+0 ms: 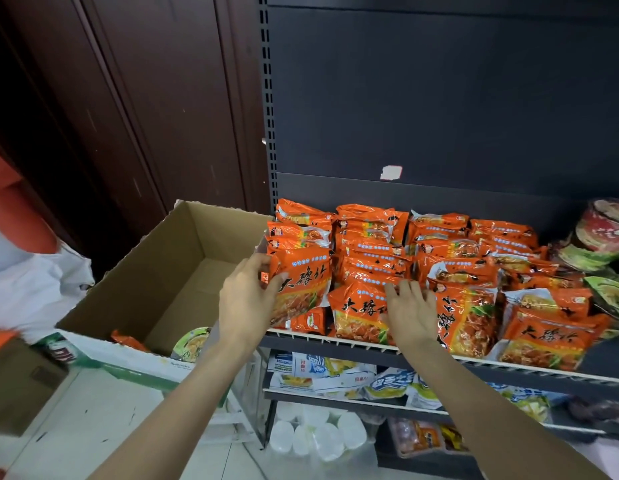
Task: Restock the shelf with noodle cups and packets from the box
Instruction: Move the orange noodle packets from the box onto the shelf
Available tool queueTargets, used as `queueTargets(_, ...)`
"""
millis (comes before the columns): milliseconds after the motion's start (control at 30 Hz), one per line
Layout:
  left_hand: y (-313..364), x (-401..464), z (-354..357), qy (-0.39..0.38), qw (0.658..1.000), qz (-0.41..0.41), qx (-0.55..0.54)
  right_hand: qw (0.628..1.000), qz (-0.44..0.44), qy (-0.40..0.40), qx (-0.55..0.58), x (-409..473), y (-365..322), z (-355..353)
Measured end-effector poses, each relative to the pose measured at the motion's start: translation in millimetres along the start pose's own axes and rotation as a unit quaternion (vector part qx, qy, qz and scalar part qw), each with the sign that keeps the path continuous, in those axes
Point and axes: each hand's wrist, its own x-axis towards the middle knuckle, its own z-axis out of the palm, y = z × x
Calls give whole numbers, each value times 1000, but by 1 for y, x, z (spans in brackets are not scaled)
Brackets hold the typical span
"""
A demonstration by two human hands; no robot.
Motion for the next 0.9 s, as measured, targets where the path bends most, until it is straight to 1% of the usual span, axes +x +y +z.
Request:
queueTargets(133, -4, 0, -5, 23, 1000, 4, -2, 1000, -2, -9, -1, 1, -3, -11)
queueTargets(167, -5, 1, -8, 30, 999, 2, -9, 1000, -6, 4, 25, 0, -5, -15)
queueTargets(200, -7, 3, -10, 38, 999, -2, -17, 997, -14, 22, 73, -1, -7, -20)
queueTargets(233, -8, 4, -13, 45, 999, -5, -24, 988, -25, 36, 150, -1, -11, -26)
queueTargets(267, -9, 6, -16, 50, 998, -6, -33, 968, -35, 38, 244, -1, -16, -34)
queueTargets(300, -8, 8, -19, 54, 997, -6, -46, 940, -46, 30, 337, 0, -22, -43)
queueTargets(333, -7, 10, -23, 55, 997, -5, -61, 913, -56, 19, 405, 1, -28, -53)
queueTargets(400, -4, 16, -29, 46, 995, -5, -91, 874, -68, 6, 481, 6, -40, -71)
queueTargets(500, -9, 29, -32, -2, 992, -11, -129, 820, -72, -19, 568, 12, -54, -89)
queueTargets(533, -14, 35, -32, -20, 991, -12, -132, 807, -77, -29, 585, 14, -58, -93)
queueTargets(567, -19, 40, -32, -38, 991, -16, -129, 804, -84, -34, 587, 15, -63, -94)
queueTargets(600, -25, 45, -32, -59, 990, -20, -125, 813, -94, -33, 574, 15, -68, -93)
queueTargets(733, -48, 56, -25, -143, 985, -20, -92, 882, -117, -33, 456, 19, -89, -72)
queueTargets(833, -61, 59, -14, -198, 973, -53, -110, 927, -96, -51, 359, 24, -100, -54)
queueTargets(900, -70, 61, -4, -239, 965, -59, -95, 953, -100, -44, 281, 26, -106, -45)
